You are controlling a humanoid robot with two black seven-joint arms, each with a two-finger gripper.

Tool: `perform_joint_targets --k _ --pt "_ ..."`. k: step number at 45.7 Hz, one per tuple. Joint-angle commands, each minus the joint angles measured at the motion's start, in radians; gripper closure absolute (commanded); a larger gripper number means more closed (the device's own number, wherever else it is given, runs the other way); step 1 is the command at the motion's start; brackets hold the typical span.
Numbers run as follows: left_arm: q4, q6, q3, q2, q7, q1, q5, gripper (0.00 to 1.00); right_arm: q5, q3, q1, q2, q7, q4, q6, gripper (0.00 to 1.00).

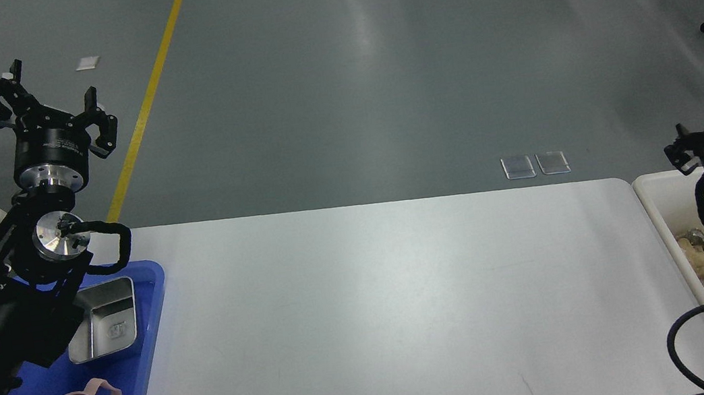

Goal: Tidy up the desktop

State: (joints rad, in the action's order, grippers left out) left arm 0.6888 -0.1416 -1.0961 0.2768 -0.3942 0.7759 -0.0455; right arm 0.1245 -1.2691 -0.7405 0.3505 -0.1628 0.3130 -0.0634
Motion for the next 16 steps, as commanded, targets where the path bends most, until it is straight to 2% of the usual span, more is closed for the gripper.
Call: perform_joint_targets --k 1,7,16 --pt "0.000 -0.053 0.002 -0.022 0.002 -0.001 0.044 0.04 -0.095 -0.004 -0.013 -0.050 -0.001 0.008 -0.073 0.00" --pt "-0.002 -0.059 0.012 -0.045 0.003 -0.003 0.067 0.03 -0.112 -0.004 -0.011 -0.110 -0.012 0.008 -0.180 0.00" --pt "-0.015 -0.122 0.016 -0.064 0.009 -0.023 0.067 0.03 -0.109 -0.004 -0.010 -0.150 -0.018 0.008 -0.248 0.00"
